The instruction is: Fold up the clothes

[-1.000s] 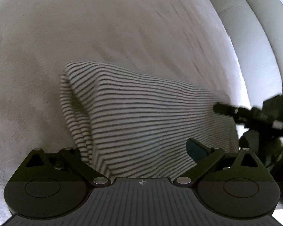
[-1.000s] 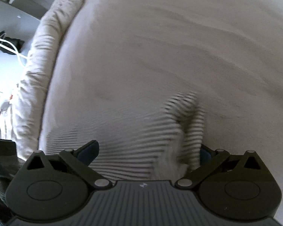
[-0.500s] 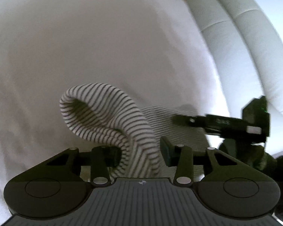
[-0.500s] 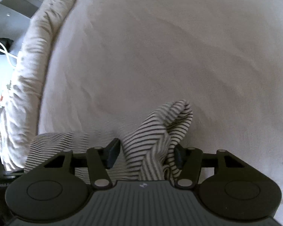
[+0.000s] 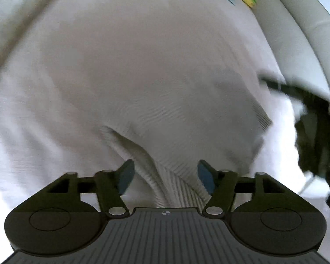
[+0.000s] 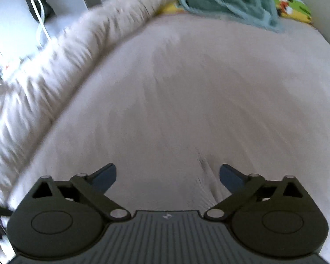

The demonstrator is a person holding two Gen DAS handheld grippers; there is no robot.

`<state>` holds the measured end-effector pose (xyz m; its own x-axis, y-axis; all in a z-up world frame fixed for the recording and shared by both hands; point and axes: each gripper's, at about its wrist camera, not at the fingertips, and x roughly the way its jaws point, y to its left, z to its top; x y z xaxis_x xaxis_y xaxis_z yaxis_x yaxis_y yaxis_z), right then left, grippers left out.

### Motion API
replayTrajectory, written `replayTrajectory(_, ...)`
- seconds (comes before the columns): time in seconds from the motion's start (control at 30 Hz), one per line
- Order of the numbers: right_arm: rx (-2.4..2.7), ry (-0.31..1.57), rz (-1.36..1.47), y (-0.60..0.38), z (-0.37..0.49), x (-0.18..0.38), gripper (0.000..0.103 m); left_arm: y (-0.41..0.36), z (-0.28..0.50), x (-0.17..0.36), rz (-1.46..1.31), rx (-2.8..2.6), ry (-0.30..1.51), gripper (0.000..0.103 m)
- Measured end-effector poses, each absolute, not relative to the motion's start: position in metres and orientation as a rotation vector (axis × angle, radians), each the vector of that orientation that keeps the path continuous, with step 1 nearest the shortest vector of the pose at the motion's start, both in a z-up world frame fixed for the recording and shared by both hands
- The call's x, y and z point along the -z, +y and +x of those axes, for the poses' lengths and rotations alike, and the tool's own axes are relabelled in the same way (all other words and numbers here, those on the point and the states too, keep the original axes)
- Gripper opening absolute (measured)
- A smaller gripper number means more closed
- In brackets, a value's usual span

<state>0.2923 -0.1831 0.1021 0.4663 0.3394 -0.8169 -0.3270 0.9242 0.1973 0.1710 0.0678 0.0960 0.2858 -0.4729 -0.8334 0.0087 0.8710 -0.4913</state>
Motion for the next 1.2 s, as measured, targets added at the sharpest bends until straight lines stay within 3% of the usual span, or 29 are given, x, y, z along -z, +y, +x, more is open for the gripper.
replayTrajectory(0.1, -0.319, 1.105, -0.056, -0.201, 0.261, -0.072, 0.103, 0.081, 0.166, -0.115, -0.433, 0.332, 1.155, 0.078)
replayTrajectory(0.17, -0.255, 1.168, -0.086, -0.201, 0.248, -0.049, 0.103, 0.072, 0.168, -0.122, -0.451, 0.397, 1.095, 0.09)
replayTrajectory(0.23, -0.211, 1.225, -0.112, -0.198, 0.237, -0.025, 0.103, 0.056, 0.176, -0.117, -0.484, 0.508, 1.092, 0.094)
replayTrajectory(0.4, -0.18, 1.156, -0.1, -0.186, 0.233, -0.017, 0.103, 0.023, 0.184, -0.06, -0.34, 0.444, 1.247, 0.094)
replayTrajectory(0.47, -0.185, 1.149, -0.113, -0.181, 0.236, -0.016, 0.103, 0.025, 0.167, -0.056, -0.279, 0.471, 1.216, 0.103)
replayTrajectory(0.67, -0.235, 1.216, -0.07, -0.189, 0.249, -0.028, 0.103, 0.051, 0.152, -0.083, -0.202, 0.513, 1.181, 0.103)
replayTrajectory(0.83, 0.017, 0.915, 0.113, -0.223, 0.248, -0.082, 0.103, 0.123, 0.157, -0.099, -0.333, 0.471, 1.142, 0.103)
replayTrajectory(1.03, 0.202, 1.105, -0.105, -0.229, 0.272, -0.003, 0.103, 0.153, 0.161, -0.083, -0.331, 0.456, 1.222, 0.103)
replayTrajectory(1.2, 0.167, 1.089, -0.13, -0.229, 0.266, -0.006, 0.103, 0.131, 0.164, -0.078, -0.258, 0.498, 1.195, 0.103)
